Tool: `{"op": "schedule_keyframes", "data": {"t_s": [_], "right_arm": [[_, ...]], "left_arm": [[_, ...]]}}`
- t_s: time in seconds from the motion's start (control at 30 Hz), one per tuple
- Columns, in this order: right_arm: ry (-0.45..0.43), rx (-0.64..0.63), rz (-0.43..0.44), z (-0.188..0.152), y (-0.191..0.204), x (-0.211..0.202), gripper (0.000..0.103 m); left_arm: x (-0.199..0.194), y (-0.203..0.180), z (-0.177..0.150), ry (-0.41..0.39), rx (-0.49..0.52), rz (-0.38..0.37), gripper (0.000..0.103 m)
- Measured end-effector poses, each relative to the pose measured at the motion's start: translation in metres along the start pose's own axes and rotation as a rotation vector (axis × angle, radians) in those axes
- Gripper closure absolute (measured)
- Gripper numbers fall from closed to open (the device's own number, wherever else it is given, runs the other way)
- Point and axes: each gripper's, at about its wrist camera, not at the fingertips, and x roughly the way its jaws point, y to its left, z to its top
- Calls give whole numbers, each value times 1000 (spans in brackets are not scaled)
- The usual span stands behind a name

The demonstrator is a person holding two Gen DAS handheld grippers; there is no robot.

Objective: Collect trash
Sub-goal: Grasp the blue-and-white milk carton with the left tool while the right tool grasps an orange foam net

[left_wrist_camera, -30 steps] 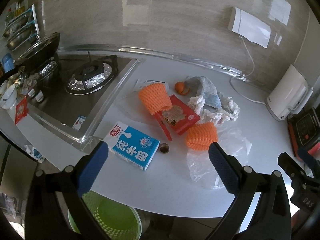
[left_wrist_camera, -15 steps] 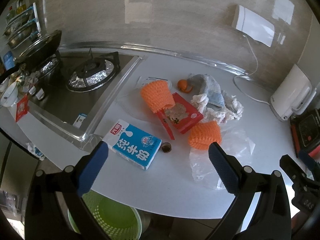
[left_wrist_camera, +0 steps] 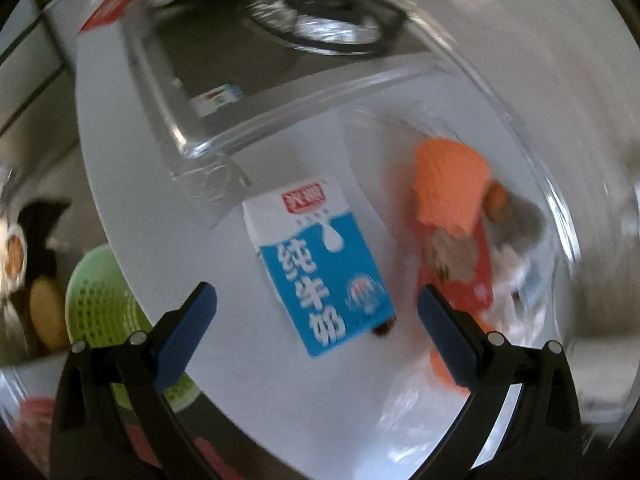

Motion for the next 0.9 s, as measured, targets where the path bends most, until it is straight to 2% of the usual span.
{"op": "schedule_keyframes", "data": {"t_s": [0.1, 0.27, 0.4, 0.43, 0.53, 0.63, 0.7, 0.9], "right_arm": [[18, 31, 45, -1, -11, 9, 2], [54, 45, 91, -4, -20, 26, 2], [64, 57, 143, -5, -24, 32, 2], [63, 60, 151, -5, -25, 33, 2], [82, 34, 202, 0, -20, 41, 2], [98, -26, 235, 8, -4, 48, 2], [82, -72, 215, 13, 9, 50, 2], [99, -222, 250, 24, 59, 69, 2]], "left_arm": [[10, -7, 7, -1, -32, 44, 7], [27, -29, 12, 23, 6, 136, 7], [39, -30, 8, 21, 24, 188, 7], [43, -30, 7, 25, 29, 200, 9], [53, -27, 6, 62, 33, 189, 29], [58, -24, 4, 69, 42, 189, 31], [58, -24, 2, 66, 71, 180, 32], [50, -17, 2, 59, 164, 131, 35]]}}
